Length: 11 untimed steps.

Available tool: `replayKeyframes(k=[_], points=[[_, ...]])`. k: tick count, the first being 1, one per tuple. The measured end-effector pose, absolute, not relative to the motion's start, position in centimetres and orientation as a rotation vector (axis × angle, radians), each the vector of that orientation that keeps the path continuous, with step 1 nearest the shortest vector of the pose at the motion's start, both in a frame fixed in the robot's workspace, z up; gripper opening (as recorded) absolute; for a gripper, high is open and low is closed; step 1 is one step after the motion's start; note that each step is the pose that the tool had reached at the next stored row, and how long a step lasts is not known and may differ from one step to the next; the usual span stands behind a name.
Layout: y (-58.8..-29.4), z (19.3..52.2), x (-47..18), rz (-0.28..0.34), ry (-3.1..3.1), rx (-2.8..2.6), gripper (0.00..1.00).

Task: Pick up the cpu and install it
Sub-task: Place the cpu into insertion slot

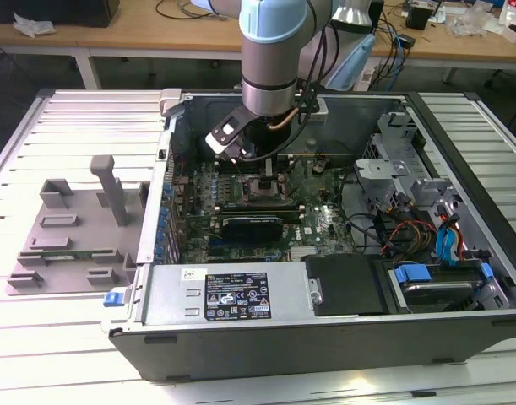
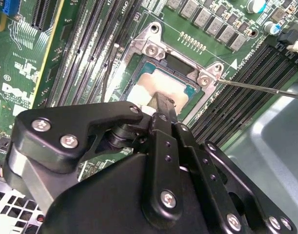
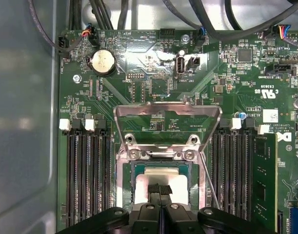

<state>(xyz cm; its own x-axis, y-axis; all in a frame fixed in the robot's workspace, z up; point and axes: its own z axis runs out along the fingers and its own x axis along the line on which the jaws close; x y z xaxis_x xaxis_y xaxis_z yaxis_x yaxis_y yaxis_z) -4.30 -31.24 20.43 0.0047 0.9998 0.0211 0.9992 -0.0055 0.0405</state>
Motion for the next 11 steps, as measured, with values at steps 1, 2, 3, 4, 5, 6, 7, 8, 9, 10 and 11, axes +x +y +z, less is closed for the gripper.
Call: replayKeyframes(k=[1, 2, 3, 4, 5, 6, 7, 8, 9, 10, 11], points=[[-31.23, 20.41, -4.3, 0.069, 2.205, 2.217, 0.11], [-31.23, 20.41, -4.29, 0.069, 2.206, 2.217, 0.11], [-31.23, 20.41, -4.29, 0.069, 2.206, 2.217, 0.11], [-31.23, 20.4, -4.33, 0.069, 2.206, 2.217, 0.11], [-31.22, 20.39, -4.4, 0.07, 2.206, 2.217, 0.11], [-31.24, 20.36, -4.43, 0.069, 2.206, 2.217, 0.11], [-31.24, 20.34, -4.43, 0.069, 2.206, 2.217, 0.11], [-31.23, 20.33, -4.42, 0.069, 2.206, 2.217, 0.11], [-31.23, 20.33, -4.41, 0.069, 2.206, 2.217, 0.11], [-31.23, 20.33, -4.41, 0.069, 2.206, 2.217, 0.11], [-31.22, 20.37, -4.4, 0.07, 2.206, 2.217, 0.11]])
